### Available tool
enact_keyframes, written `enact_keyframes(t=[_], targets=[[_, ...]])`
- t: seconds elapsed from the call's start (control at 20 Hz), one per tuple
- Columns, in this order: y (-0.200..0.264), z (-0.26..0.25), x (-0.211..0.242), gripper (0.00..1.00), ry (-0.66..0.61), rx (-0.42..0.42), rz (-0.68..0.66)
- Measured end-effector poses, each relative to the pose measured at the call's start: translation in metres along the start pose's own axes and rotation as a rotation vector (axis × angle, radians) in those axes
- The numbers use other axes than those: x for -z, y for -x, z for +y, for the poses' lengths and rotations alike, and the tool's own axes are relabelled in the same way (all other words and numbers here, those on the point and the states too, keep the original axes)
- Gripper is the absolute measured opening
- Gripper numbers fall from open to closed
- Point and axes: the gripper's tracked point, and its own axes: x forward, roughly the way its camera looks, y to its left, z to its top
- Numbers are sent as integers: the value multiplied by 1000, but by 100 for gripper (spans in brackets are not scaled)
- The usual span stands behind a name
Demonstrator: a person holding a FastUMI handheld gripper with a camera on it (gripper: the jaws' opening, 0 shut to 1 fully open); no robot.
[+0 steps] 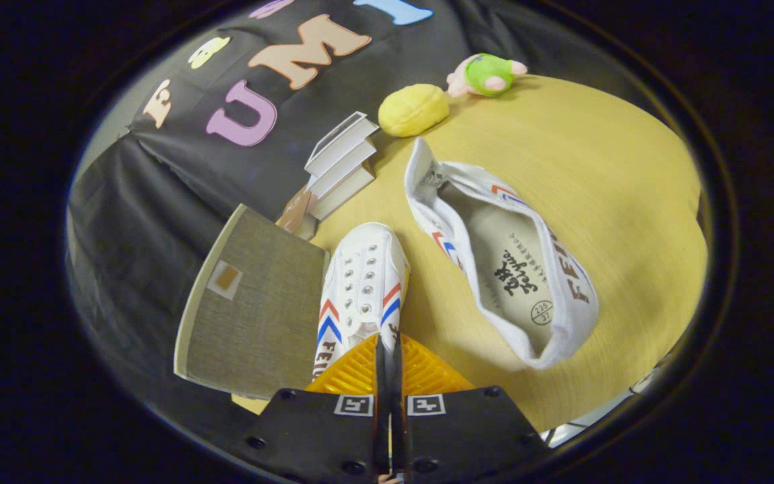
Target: Open the storage box then place both shoes into the box .Put the left shoe in first, then the right shoe, with the right side of both shoes facing outward in a uniform manner.
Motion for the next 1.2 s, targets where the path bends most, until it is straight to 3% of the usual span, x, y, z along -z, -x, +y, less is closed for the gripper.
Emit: enact_keyframes(t=[0.35,0.55,1.0,1.2], targets=[[54,56,-19,4,-71,-175,-62],[77,97,-32,4,-45,-239,-100],[89,222,-27,4,50,-384,-69],[61,262,-13,4,50,-380,-18]])
